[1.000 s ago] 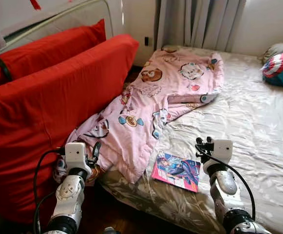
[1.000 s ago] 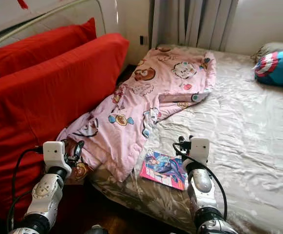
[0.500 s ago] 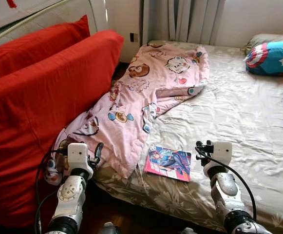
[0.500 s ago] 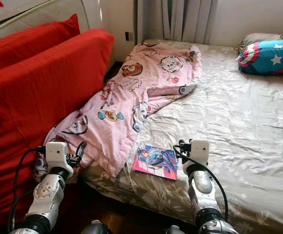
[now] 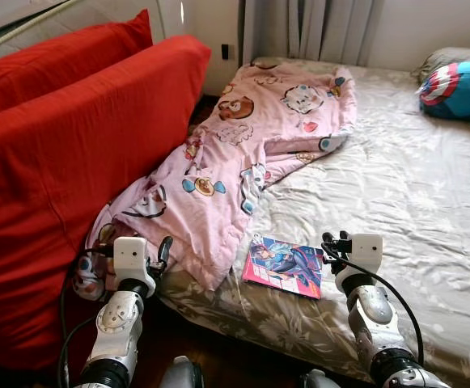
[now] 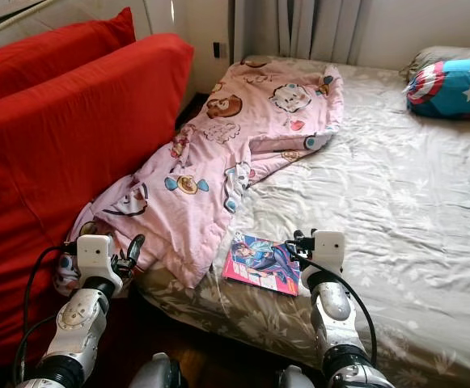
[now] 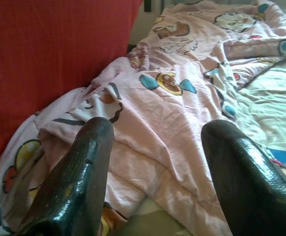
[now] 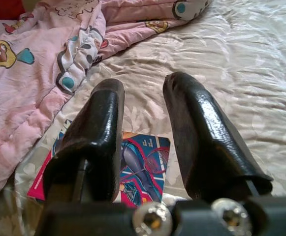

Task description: Clean up the room

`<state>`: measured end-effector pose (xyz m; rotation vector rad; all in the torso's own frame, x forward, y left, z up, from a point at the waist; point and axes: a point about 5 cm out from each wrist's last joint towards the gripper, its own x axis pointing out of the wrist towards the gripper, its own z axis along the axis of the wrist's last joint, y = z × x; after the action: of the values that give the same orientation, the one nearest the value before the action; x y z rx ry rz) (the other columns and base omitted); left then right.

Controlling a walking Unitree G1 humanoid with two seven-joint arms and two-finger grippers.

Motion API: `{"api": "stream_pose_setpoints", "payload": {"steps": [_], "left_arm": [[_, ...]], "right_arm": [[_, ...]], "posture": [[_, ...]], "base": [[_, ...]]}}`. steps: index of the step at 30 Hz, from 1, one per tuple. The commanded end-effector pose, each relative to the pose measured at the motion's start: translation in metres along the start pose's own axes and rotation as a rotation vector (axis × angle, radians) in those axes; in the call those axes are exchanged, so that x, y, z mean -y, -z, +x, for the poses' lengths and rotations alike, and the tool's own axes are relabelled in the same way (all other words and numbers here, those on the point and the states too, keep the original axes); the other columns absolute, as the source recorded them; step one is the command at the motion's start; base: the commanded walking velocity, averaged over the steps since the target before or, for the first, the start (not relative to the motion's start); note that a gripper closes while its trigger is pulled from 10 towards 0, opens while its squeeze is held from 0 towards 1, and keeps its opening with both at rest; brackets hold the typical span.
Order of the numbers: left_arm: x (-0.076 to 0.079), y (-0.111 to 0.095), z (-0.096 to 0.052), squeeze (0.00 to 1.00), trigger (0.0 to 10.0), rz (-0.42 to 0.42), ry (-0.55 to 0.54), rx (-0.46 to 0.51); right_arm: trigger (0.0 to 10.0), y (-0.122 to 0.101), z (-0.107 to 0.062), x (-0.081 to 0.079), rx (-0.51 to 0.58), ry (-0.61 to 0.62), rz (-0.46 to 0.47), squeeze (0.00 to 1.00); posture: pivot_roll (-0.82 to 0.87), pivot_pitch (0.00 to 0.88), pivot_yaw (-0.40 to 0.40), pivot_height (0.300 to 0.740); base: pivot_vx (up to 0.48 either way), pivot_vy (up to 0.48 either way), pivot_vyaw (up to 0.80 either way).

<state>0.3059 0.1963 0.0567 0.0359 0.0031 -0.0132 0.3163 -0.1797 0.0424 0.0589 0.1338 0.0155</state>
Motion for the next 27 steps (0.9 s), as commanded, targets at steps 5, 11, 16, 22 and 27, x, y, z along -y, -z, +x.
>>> {"api": "stream_pose_setpoints", "payload": {"steps": [5,11,16,22,27], "left_arm": [[-0.0014,0.0014,-0.0016,0.00,10.0,0.019,0.007,-0.012],[-0.0019,0.0017,-0.0018,0.00,10.0,0.019,0.006,-0.013],[-0.0017,0.0020,-0.0016,0.00,10.0,0.020,0.007,-0.017],[-0.0012,0.0031,-0.0019,0.00,10.0,0.020,0.011,-0.024],[-0.0011,0.0033,-0.0020,0.00,10.0,0.020,0.012,-0.026]], "right_arm": [[10.0,0.0023,-0.0016,-0.0004,-0.004,0.000,0.008,0.00],[10.0,0.0033,-0.0020,-0.0018,-0.008,-0.007,0.008,0.00],[10.0,0.0062,-0.0014,-0.0031,-0.042,-0.008,-0.005,0.00],[10.0,0.0058,-0.0022,-0.0042,-0.027,-0.017,0.000,0.00],[10.0,0.0055,-0.0028,-0.0040,-0.018,-0.016,0.007,0.00]], "posture": [[-0.05,0.093,0.025,0.639],[-0.05,0.095,0.027,0.639],[-0.05,0.095,0.027,0.639],[-0.05,0.095,0.027,0.619],[-0.05,0.098,0.029,0.619]], "base": [[0.000,0.000,0.00],[0.000,0.000,0.00],[0.000,0.000,0.00],[0.000,0.000,0.00],[0.000,0.000,0.00]]}}
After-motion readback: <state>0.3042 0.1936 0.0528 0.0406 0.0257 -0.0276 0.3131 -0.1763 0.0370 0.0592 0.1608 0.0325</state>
